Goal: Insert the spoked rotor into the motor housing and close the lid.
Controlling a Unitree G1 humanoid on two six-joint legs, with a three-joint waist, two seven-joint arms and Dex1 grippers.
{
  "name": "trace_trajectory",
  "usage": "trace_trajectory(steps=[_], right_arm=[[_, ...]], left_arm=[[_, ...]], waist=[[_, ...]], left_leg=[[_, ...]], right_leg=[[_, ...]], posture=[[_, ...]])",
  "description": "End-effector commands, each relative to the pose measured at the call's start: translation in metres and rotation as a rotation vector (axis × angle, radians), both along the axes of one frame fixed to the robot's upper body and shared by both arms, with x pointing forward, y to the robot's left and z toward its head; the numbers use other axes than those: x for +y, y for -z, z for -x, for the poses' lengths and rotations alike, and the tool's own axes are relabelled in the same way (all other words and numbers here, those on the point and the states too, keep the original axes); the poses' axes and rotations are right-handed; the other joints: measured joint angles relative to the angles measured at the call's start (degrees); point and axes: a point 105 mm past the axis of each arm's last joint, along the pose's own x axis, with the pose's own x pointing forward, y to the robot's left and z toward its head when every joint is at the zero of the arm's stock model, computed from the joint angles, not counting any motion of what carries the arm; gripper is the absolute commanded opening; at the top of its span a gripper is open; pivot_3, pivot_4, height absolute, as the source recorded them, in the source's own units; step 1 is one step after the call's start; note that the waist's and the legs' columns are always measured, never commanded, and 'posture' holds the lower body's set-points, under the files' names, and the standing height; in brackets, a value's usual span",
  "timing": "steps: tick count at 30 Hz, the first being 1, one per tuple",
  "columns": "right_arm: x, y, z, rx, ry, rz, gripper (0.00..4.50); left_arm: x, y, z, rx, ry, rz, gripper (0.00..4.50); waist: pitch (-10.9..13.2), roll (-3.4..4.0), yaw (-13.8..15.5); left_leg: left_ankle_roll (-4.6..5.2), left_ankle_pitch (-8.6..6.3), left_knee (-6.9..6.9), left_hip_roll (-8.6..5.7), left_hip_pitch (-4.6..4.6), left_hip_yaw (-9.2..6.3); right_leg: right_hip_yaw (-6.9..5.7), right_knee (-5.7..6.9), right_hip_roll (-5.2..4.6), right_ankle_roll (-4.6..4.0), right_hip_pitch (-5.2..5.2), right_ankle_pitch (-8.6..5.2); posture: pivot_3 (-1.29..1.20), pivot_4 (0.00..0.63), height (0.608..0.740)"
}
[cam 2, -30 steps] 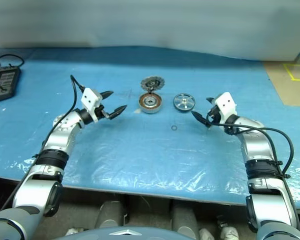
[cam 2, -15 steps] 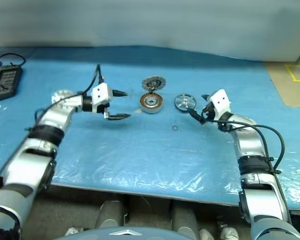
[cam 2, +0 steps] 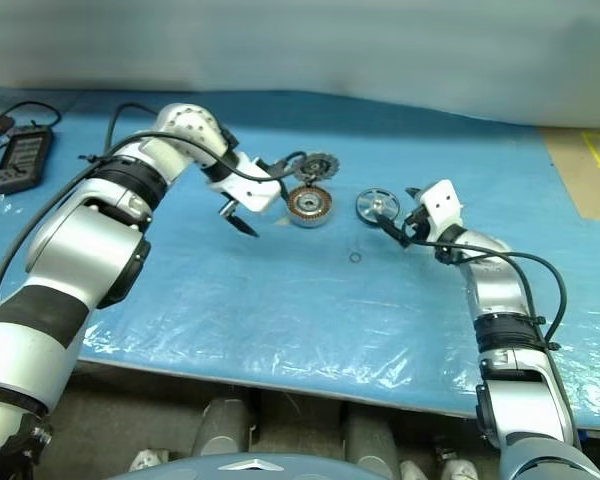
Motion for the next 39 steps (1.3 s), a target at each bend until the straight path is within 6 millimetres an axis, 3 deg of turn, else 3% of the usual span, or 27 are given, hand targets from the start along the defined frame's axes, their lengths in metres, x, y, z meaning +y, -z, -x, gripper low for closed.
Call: trace_trajectory(steps=[1, 8, 23, 39], right_arm=[[-0.011, -0.028, 0.004, -0.08, 0.018, 0.003, 4.46], [-0.029, -0.036, 0.012, -0.07, 0.041, 0.059, 4.46], [-0.026, -0.035, 0.022, -0.075, 0.054, 0.048, 4.46], [-0.025, -0.033, 0.03, -0.071, 0.061, 0.05, 4.46]], left_arm=[[-0.004, -0.007, -0.017, -0.171, -0.037, -0.081, 4.5], [-0.008, 0.004, -0.028, -0.248, -0.094, -0.115, 4.5], [-0.016, 0.031, -0.033, -0.272, -0.149, -0.114, 4.5], [-0.024, 0.045, -0.032, -0.26, -0.164, -0.108, 4.5]], waist=[[0.01, -0.01, -0.02], [0.03, -0.05, -0.15], [0.04, -0.07, -0.04], [0.04, -0.07, -0.06]], left_leg=[[0.0, 0.0, 0.0, 0.0, 0.0, -0.02], [-0.01, 0.0, 0.0, -0.04, 0.01, -0.07], [0.01, 0.0, 0.0, -0.08, 0.02, -0.08], [0.01, 0.0, -0.01, -0.12, 0.01, -0.1]], right_leg=[[0.0, 0.0, 0.0, 0.0, 0.0, 0.0], [-0.01, 0.0, 0.02, 0.02, 0.02, 0.01], [-0.03, -0.01, -0.02, 0.02, 0.04, 0.01], [-0.04, -0.04, -0.04, 0.02, 0.04, 0.01]], posture=[[0.0, 0.15, 0.74], [0.0, 0.15, 0.74], [0.0, 0.15, 0.74], [0.0, 0.15, 0.74]])
